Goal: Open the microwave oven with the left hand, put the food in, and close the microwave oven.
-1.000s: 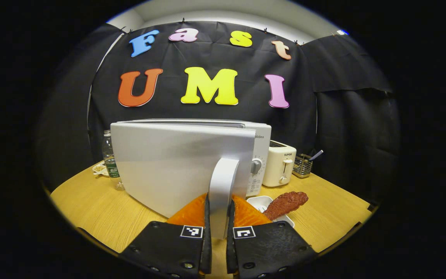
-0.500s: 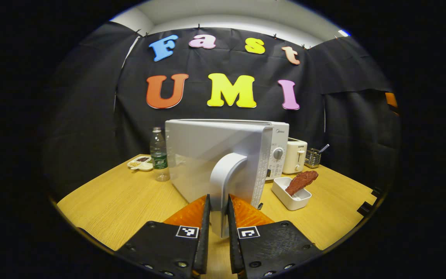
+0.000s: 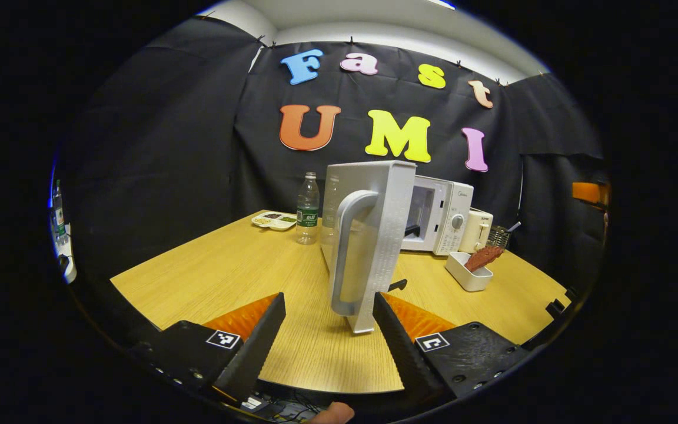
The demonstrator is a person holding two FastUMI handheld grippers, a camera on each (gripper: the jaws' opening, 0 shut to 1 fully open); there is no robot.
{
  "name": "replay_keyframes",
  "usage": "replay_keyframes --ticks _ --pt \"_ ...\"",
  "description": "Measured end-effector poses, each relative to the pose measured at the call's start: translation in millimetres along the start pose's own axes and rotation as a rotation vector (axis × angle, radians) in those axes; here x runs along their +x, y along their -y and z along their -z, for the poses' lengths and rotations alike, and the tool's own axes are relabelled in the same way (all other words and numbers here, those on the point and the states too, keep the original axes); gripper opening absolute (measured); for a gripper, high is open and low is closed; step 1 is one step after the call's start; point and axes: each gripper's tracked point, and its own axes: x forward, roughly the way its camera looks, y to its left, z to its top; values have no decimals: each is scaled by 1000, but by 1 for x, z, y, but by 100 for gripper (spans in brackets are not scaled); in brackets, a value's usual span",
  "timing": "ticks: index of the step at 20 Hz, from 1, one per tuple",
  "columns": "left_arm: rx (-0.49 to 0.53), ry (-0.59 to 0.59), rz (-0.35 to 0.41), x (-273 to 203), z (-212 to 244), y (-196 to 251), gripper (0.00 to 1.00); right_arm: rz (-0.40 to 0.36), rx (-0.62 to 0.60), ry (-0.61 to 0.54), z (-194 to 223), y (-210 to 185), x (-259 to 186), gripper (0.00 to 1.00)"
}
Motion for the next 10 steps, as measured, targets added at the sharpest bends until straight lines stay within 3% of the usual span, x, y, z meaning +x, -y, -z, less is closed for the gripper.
replay_keyframes --ticks 10 --pt "31 122 53 -41 -85 33 92 -27 -22 -88 16 4 53 98"
